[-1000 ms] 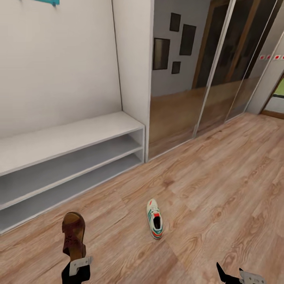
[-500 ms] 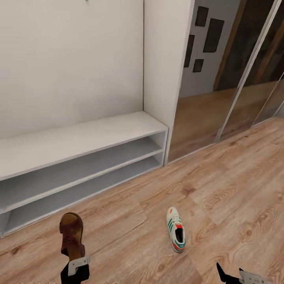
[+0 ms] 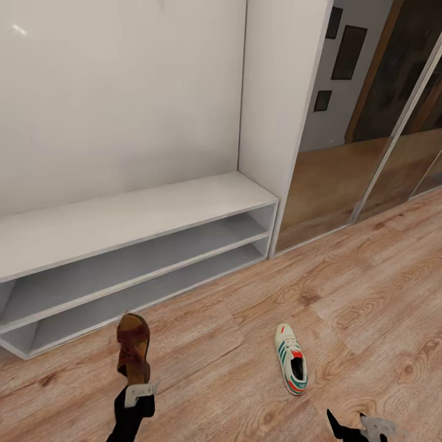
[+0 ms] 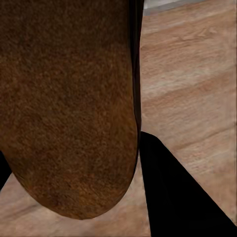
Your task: Pick up the two gym shoes and the two sandals from the corridor floor and place them onto the hallstand (shoe rack) in the corridor, making sure they are on the rack and not on the floor. Arrange them so the two gym shoes are next to each other and the two sandals are next to each other.
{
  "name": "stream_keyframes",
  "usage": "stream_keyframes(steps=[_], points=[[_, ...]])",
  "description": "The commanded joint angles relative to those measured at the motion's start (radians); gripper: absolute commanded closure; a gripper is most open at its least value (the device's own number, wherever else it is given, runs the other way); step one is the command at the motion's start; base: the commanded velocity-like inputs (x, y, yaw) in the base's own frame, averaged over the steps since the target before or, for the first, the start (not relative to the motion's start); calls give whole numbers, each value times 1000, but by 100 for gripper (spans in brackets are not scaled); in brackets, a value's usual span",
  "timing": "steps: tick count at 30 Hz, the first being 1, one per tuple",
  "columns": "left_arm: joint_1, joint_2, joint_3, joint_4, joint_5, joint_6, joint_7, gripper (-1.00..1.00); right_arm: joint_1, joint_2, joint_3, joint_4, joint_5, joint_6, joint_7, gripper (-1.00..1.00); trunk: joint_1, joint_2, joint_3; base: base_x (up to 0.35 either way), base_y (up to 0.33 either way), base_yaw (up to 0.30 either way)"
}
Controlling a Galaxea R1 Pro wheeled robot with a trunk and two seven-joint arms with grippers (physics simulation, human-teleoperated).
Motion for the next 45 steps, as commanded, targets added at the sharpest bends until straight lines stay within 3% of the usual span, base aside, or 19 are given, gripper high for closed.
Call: stream_keyframes(steps=[1,3,5,6,10,16,23,27,31,34,45], points=[[-23,-3,-8,-11,-9,15,-3,100,-6,1,18,-7,18,20,3,-100,0,0,-1,0,7,2],[-74,-9,-51,-43,-8,83,-4,100,-30,6,72,-38,38,108,-16,-100,0,0,-1,0,4,2],[-106,-14,-75,-63,-8,138,-10,100,-52,14,94,-68,45,178,-32,-100,0,0,-1,0,2,1],[-137,-21,-97,-83,-7,192,-22,100,-76,26,108,-102,50,252,-50,-100,0,0,-1,0,1,1],[-212,-34,-131,-126,-4,291,-71,100,-129,60,126,-185,57,415,-93,-100,0,0,-1,0,0,0],[-299,-61,-147,-160,-2,358,-130,100,-208,101,143,-275,61,555,-133,-100,0,0,-1,0,0,0],[-321,-71,-153,-168,-3,366,-145,100,-255,117,203,-292,64,588,-157,-100,0,0,-1,0,0,0],[-320,-71,-170,-169,-5,364,-152,100,-262,121,228,-282,65,590,-230,-100,0,0,-1,0,0,0],[-319,-71,-213,-167,-5,364,-154,100,-265,122,240,-236,62,588,-346,-100,0,0,-1,20,0,0],[-321,-71,-241,-168,-4,368,-153,100,-266,123,244,-205,62,586,-376,-100,0,0,-1,165,0,0],[-324,-71,-265,-170,-2,372,-151,100,-266,121,248,-175,61,584,-355,-100,0,0,-1,299,0,0]])
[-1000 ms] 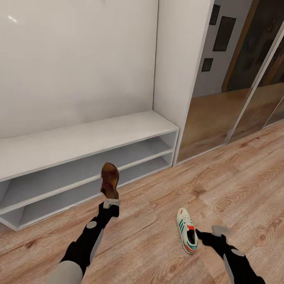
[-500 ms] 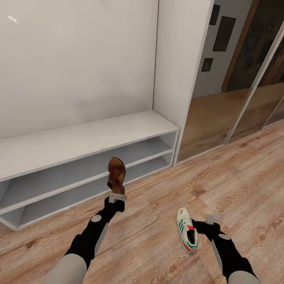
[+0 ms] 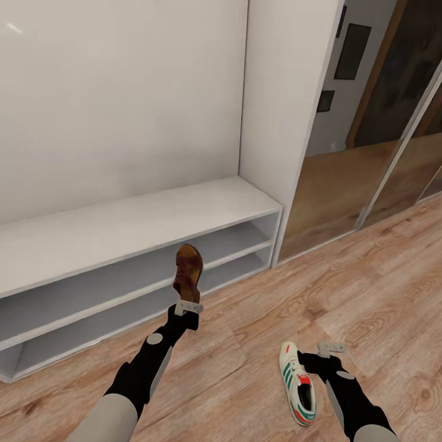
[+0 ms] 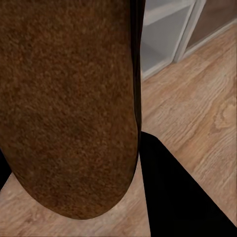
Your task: Pick up the two gym shoes and the two sandals from the corridor floor and place them onto the hallstand (shoe rack) in the corridor, making sure they are on the rack and not on the floor. Arrange them so the two gym shoes are next to each other and the two sandals are next to each other.
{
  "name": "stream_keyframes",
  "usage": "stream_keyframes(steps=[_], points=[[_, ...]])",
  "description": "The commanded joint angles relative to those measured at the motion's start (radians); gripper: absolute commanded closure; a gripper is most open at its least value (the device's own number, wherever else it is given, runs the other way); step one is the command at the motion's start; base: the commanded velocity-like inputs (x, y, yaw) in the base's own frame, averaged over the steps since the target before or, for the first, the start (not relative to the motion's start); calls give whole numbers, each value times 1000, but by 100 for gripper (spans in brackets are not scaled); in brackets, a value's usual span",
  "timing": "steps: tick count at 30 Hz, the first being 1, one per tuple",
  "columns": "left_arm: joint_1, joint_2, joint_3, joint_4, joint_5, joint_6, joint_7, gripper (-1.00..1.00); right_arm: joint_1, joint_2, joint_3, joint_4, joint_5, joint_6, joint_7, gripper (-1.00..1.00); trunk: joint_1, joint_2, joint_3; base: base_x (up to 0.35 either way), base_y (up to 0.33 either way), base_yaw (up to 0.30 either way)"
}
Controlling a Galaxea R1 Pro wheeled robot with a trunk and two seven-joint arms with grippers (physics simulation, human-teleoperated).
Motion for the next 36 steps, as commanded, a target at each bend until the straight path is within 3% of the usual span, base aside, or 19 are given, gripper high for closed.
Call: stream_keyframes(steps=[1,19,28,36], points=[[-1,0,2,-1,-14,-2,-4,100,-1,1,-7,-2,10,4,12,-100,0,0,-1,255,0,0],[3,-3,-12,-50,-11,5,-6,100,-1,-2,-11,-16,9,6,19,-100,0,0,-1,42,0,0],[-4,-16,-19,-117,-5,79,-13,100,-1,-7,-14,-17,7,8,19,-100,35,-63,-39,0,0,0],[0,-14,-17,-124,-4,92,-51,100,-1,-7,-16,-17,6,10,19,-100,66,-119,-77,0,0,0]])
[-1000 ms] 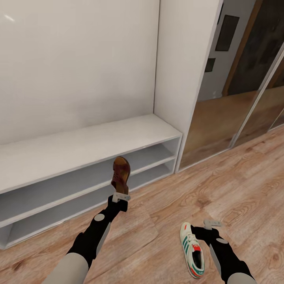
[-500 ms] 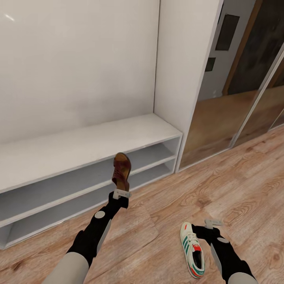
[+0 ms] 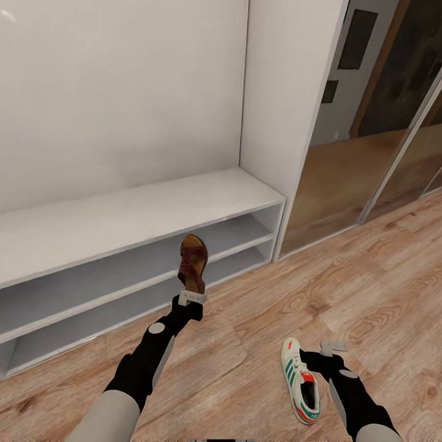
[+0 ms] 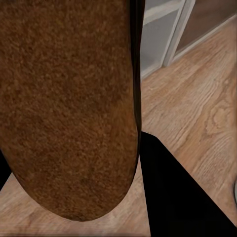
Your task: Pick up the two gym shoes and the two sandals from the corridor floor and place them onto the hallstand (shoe rack) in the corridor, making sure they are on the rack and not on the floor. Arrange them so the two gym shoes are next to each other and the two sandals are next to each other.
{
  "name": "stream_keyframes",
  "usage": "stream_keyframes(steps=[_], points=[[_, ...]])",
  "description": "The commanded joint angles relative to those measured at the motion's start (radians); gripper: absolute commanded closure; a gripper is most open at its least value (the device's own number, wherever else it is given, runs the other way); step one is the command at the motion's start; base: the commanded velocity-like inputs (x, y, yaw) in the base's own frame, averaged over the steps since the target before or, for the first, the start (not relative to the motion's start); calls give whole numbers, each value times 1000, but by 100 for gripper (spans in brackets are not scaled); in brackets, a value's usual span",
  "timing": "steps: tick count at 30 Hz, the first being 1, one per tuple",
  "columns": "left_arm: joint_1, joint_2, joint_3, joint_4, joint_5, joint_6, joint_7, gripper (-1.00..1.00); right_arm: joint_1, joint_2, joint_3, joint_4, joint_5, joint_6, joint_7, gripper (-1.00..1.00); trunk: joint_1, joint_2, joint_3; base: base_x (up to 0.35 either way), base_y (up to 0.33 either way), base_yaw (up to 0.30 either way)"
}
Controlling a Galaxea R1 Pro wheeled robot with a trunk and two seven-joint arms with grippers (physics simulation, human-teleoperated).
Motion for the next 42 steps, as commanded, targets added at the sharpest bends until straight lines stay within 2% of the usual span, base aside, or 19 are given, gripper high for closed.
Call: stream_keyframes(steps=[1,20,26,28,29,33,42], points=[[0,0,2,-3,-11,5,-6,100,0,1,-6,-2,10,4,9,-100,4,-8,-6,0,0,0],[4,0,2,6,-11,4,-9,100,-1,1,-4,10,10,-1,8,-100,77,-141,-95,0,0,0],[4,0,2,9,-11,4,-9,100,0,3,-2,14,13,-17,5,-100,79,-142,-128,0,0,0],[4,0,2,10,-11,4,-9,100,0,4,-2,24,14,-58,3,-100,80,-143,-139,0,0,0],[4,-1,2,11,-11,4,-9,100,0,3,-2,57,15,-112,2,-100,81,-143,-145,0,0,0],[4,-2,2,11,-11,4,-9,100,0,1,-3,104,15,-158,1,-100,82,-144,-166,0,0,0],[4,-1,2,11,-11,4,-10,100,0,-2,-3,121,15,-177,1,-100,86,-146,-216,0,0,-2]])
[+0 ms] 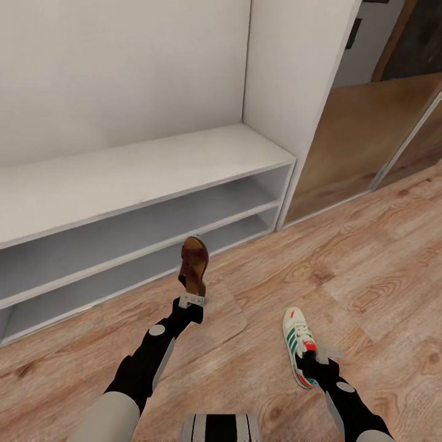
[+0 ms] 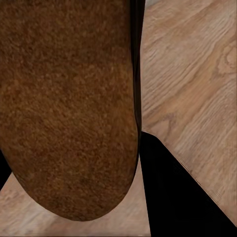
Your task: Pick up the two gym shoes and the two sandals from the corridor floor and place them onto the hallstand (shoe rack) in the corridor, making sure they are on the rack and not on the floor. Arrange them so the two gym shoes are next to each other and the two sandals are next to each other.
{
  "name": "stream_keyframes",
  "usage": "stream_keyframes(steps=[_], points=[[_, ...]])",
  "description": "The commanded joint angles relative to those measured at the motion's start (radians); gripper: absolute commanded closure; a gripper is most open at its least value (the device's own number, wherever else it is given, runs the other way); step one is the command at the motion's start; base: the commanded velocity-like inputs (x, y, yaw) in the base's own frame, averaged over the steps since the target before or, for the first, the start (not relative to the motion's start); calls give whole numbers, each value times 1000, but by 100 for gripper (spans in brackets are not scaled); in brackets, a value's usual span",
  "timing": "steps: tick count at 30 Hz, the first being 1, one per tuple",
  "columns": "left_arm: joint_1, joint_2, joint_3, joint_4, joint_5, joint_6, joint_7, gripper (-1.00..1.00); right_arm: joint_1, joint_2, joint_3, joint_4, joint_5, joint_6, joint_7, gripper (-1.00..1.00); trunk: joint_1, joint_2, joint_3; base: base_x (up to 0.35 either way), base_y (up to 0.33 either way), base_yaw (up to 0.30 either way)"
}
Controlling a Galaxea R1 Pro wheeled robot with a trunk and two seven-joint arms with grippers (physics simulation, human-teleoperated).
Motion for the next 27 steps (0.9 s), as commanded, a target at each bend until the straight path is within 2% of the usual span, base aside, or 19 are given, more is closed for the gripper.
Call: stream_keyframes(steps=[1,5,14,27], points=[[0,0,2,-2,-11,5,-6,100,-1,0,-8,0,9,-4,8,-100,0,-1,-6,0,0,-48],[-1,-1,2,-3,-11,5,-6,100,-1,0,-10,-1,8,-3,8,-100,2,-2,-28,0,0,-110],[-1,0,2,-7,-11,4,-6,100,-1,1,-9,-3,8,-5,8,-100,2,-2,-33,0,0,-59],[-2,-1,-2,-16,-13,5,-7,100,-1,1,-9,-5,8,-5,8,-100,7,-4,-95,0,0,-1]])
